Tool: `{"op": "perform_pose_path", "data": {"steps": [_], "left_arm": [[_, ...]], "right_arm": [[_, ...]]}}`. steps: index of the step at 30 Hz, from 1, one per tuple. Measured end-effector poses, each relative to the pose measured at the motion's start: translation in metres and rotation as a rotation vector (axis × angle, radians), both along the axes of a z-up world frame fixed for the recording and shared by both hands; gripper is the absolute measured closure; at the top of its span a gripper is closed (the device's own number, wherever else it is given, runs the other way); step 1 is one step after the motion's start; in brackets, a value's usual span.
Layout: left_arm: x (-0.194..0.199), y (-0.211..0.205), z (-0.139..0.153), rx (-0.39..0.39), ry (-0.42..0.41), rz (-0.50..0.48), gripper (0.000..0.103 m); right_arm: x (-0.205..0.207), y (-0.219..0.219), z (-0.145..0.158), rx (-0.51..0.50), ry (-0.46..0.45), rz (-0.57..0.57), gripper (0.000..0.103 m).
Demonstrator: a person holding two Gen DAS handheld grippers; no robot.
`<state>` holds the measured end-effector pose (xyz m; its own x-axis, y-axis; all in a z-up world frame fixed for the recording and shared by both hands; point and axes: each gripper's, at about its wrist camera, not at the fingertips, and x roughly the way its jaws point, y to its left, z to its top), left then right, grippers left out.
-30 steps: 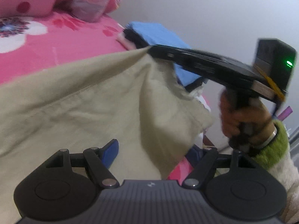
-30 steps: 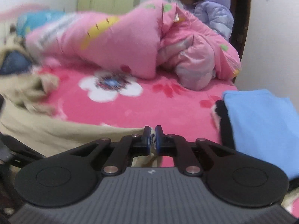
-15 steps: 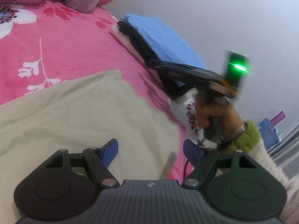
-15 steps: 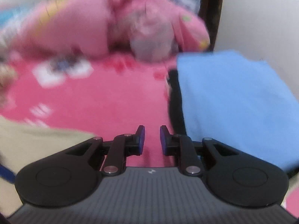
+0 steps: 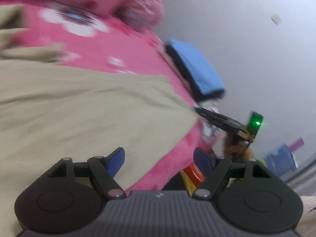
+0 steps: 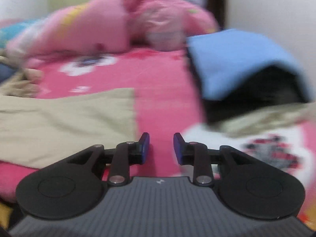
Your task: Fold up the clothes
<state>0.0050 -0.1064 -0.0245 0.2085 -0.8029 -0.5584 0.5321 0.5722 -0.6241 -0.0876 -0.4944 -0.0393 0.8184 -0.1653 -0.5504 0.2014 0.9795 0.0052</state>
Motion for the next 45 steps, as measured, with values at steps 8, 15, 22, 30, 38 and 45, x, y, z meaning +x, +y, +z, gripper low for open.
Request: {"op": "perform_pose_path", "data": {"steps": [8,15,22,30,38,45], "left_arm": [[0.0,0.121,0.007,-0.013,-0.042,0.357,0.026],[0.017,0.188,-0.011,0.064,-0.056,0.556,0.026],[0.018,0.224,-0.032,-0.044,-0.036,0.56,0.027],[0.015,0.233,-0.035,-0.113,-0.046,0.507,0.027],[0.022,0.241,-0.018,-0.165,-0.066,0.536,0.025],[0.052,0.233,-0.009,-0.111,-0.123,0.556,0.025]], "right_arm": [[0.041,0.136,0.038,0.075,-0.167,0.341,0.076],[0.137,0.313,0.016,0.081,-0.043,0.709,0.077],[0.166,0.296,-0.013,0.084,0.129,0.658,0.077],[0.137,0.164,0.006,-0.001,0.216,0.094,0.076],[0.154,0.187,0.05,0.402,0.095,0.203,0.045],[0.206,0.19,0.018,0.65,0.254,0.09,0.042]]}}
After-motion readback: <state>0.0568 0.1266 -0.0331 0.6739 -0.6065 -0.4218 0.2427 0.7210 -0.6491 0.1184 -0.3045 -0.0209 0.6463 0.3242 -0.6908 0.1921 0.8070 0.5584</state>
